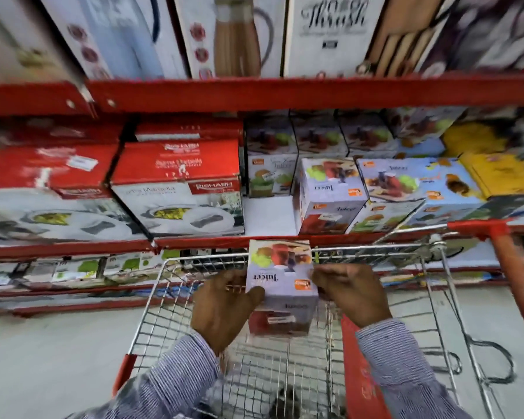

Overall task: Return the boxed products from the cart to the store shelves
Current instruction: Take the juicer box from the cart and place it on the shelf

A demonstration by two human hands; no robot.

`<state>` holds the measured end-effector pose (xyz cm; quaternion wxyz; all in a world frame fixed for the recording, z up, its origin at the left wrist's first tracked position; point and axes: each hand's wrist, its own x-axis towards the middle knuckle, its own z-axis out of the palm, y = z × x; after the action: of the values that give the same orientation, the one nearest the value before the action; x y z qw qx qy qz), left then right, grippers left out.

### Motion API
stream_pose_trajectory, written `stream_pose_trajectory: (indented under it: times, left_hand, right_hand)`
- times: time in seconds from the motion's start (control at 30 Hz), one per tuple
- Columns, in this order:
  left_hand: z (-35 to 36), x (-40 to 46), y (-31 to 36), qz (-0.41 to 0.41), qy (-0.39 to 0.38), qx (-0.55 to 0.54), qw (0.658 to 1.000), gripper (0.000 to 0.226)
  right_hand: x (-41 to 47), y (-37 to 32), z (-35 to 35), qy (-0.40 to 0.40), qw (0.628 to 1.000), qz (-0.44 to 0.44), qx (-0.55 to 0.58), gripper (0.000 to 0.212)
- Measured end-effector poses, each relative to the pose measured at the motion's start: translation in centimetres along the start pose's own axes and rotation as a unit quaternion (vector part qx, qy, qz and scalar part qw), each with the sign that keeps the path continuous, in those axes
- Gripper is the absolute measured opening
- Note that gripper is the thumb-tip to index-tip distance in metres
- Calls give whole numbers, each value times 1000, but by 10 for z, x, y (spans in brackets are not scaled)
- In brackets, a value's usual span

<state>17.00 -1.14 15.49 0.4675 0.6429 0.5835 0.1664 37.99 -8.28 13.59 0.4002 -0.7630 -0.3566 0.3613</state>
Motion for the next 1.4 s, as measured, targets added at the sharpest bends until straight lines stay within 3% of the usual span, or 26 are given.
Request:
stream_pose_trajectory:
  times: [0.07,0.27,0.67,1.03,1.4]
  left_hand:
    - [-16,-1,17,20,21,-11,1000,31]
    - [-44,14,54,85,82,-11,993,21]
    - [-47,52,66,155,92,-35,983,39]
    - [-14,73,56,137,124,-78,980,48]
    - [8,93,51,107,158,-68,979,42]
  right_hand:
    - [-3,-24,-7,15,1000,-22,-2,10]
    - [8,-73,-15,55,997,-35,30,13]
    - [41,-113,-19,67,996,-58,-11,27]
    - [69,-106,-2,88,993,-58,-47,36]
    - [82,-95,15,17,992,-18,-125,46]
